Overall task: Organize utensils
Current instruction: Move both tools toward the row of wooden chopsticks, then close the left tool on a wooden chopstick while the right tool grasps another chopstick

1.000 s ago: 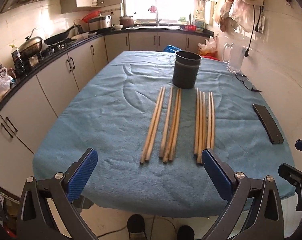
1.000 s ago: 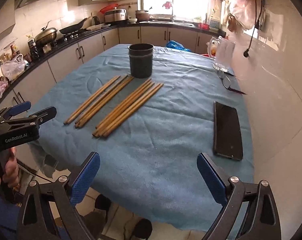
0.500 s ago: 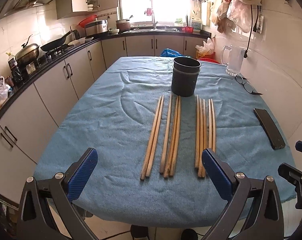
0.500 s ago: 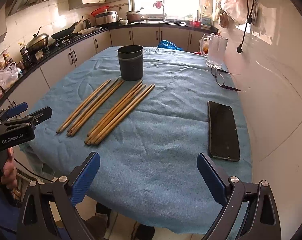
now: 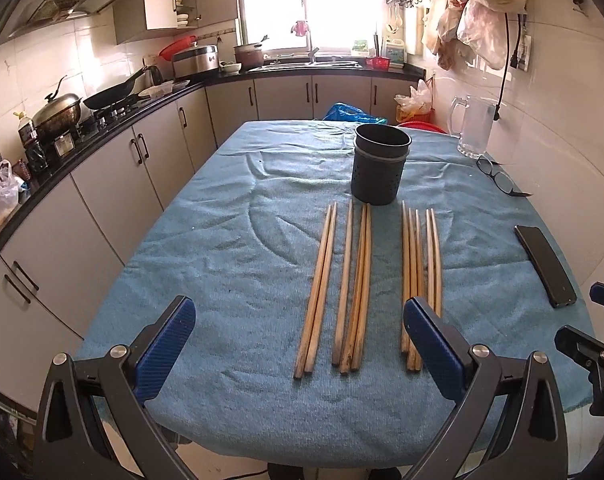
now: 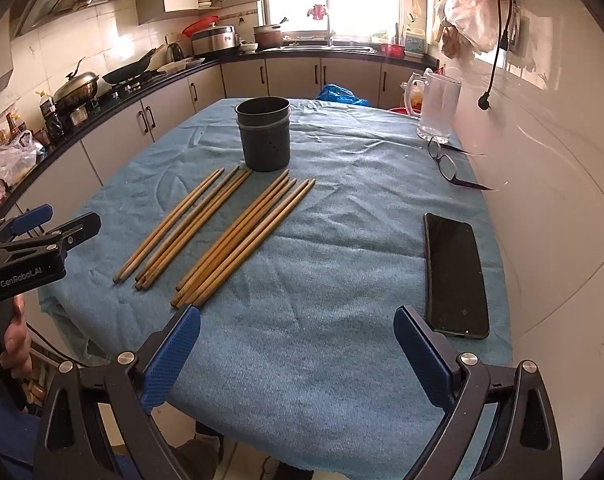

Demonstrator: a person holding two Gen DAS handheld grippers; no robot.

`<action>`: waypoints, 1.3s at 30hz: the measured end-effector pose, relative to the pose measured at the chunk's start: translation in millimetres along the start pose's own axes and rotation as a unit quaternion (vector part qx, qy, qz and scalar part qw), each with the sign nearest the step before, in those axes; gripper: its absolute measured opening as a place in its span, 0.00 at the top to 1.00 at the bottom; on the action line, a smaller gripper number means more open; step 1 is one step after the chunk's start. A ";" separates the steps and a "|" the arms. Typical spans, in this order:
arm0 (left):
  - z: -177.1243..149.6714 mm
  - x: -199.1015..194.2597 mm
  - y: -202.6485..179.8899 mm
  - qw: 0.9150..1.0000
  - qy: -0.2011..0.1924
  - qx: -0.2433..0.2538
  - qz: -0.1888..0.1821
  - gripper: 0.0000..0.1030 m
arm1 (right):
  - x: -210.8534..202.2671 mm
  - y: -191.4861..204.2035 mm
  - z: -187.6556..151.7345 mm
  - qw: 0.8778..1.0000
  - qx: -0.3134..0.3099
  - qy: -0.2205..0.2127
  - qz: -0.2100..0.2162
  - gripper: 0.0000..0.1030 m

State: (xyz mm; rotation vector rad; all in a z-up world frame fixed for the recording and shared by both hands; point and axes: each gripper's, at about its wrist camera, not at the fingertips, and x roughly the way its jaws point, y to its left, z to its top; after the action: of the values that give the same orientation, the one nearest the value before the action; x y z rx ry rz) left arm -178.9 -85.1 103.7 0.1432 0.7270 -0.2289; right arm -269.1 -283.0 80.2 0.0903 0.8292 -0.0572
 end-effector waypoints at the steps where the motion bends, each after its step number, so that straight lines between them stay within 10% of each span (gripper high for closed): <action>1: 0.4 0.4 0.3 1.000 0.000 0.001 0.000 0.00 | 0.3 0.0 0.2 1.000 0.000 0.000 0.000 0.04; 27: 29.5 23.7 17.8 1.000 0.000 -0.009 -0.023 0.00 | 17.3 -7.4 24.6 0.999 0.048 0.009 -0.020 0.04; 39: 48.4 87.3 42.9 0.989 0.135 -0.031 -0.058 0.00 | 50.3 -19.5 48.4 0.994 0.088 0.066 0.010 0.07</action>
State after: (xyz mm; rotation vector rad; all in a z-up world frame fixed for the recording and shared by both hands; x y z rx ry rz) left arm -73.7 -67.6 83.0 0.0734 1.0134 -0.3015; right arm -201.4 -308.1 74.4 0.2706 0.9539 -0.1064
